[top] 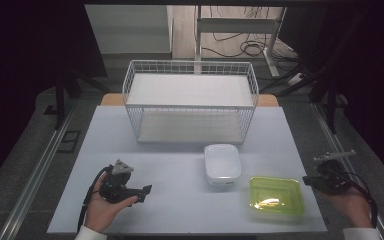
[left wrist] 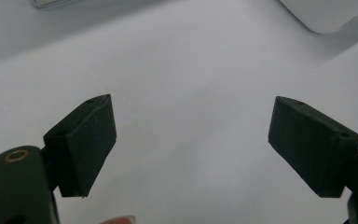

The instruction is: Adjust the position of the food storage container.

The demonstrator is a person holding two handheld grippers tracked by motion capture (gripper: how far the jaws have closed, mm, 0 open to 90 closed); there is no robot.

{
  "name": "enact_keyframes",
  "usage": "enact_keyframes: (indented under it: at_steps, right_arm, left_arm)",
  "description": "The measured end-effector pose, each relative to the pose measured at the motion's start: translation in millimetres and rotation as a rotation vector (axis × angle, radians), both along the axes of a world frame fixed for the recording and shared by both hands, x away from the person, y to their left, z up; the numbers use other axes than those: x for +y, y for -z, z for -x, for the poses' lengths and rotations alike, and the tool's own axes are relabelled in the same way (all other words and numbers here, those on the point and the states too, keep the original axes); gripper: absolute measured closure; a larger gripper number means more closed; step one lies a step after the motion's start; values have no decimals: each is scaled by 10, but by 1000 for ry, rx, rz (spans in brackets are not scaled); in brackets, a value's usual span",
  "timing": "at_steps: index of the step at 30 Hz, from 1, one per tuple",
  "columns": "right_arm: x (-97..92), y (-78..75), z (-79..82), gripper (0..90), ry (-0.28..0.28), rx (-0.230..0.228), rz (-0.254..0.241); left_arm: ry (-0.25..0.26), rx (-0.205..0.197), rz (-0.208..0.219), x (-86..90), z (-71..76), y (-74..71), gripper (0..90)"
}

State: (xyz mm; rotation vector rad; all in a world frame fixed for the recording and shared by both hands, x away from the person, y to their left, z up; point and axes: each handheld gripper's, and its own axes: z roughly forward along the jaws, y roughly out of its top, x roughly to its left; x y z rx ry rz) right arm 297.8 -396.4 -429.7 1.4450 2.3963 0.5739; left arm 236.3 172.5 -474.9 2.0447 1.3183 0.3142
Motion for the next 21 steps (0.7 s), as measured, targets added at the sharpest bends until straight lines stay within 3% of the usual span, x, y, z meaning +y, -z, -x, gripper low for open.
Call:
enact_keyframes:
  at_steps: [6, 9, 21]
  right_arm:
    - [-47, 216, 28, 892, 22, 67, 41]
    - [11, 297, 47, 893, 3, 86, 45]
    - [198, 330, 84, 892, -87, 80, 28]
  left_arm:
    - [8, -7, -6, -11, -1, 12, 152]
    - [9, -10, -6, -11, 4, 9, 152]
    - [18, 1, -19, -9, -1, 30, 152]
